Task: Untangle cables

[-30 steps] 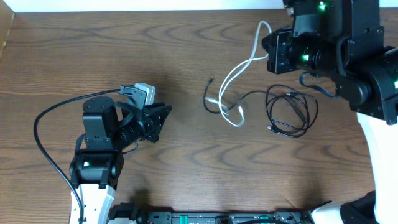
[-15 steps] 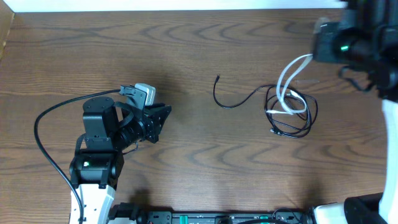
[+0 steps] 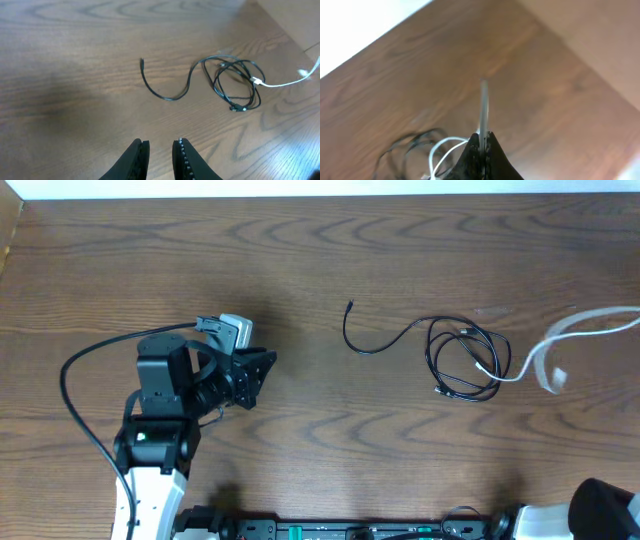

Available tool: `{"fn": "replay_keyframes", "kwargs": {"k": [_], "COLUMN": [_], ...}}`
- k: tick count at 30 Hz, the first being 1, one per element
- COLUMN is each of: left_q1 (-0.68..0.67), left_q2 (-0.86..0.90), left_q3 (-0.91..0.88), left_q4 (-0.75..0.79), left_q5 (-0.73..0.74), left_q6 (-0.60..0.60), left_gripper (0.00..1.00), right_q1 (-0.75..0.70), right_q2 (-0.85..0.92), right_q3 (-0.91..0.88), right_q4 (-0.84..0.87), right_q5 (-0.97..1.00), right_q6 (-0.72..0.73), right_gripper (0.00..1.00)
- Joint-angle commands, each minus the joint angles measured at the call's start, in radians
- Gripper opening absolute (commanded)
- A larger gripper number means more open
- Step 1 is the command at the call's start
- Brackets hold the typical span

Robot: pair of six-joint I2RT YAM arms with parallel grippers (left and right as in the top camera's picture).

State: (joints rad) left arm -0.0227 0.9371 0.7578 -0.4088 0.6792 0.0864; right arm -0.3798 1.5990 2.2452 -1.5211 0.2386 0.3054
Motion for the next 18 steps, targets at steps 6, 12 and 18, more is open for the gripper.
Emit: {"fn": "replay_keyframes", "kwargs": {"k": [6, 12, 18], "left_q1": [-0.002, -0.002, -0.002], "left_q2": [0.100, 0.122, 0.121], "left_q3": [-0.016, -0.016, -0.016], "left_q4": [-0.002, -0.001, 0.002], "left_q5": [0.013, 0.014, 0.013], "left_q6": [0.030, 0.029, 0.030], "left_gripper": [0.21, 0.21, 0.21], "right_q1": [-0.374, -0.517, -0.601], "right_q2": [-0.017, 0.027, 0.299], "right_q3": [0.041, 0.041, 0.041], "right_q4": [-0.007, 0.016, -0.037], "right_q5": [0.103, 0.009, -0.047], "right_q6": [0.126, 0.186, 0.252], "right_gripper": [0.01, 0.01, 0.01]}}
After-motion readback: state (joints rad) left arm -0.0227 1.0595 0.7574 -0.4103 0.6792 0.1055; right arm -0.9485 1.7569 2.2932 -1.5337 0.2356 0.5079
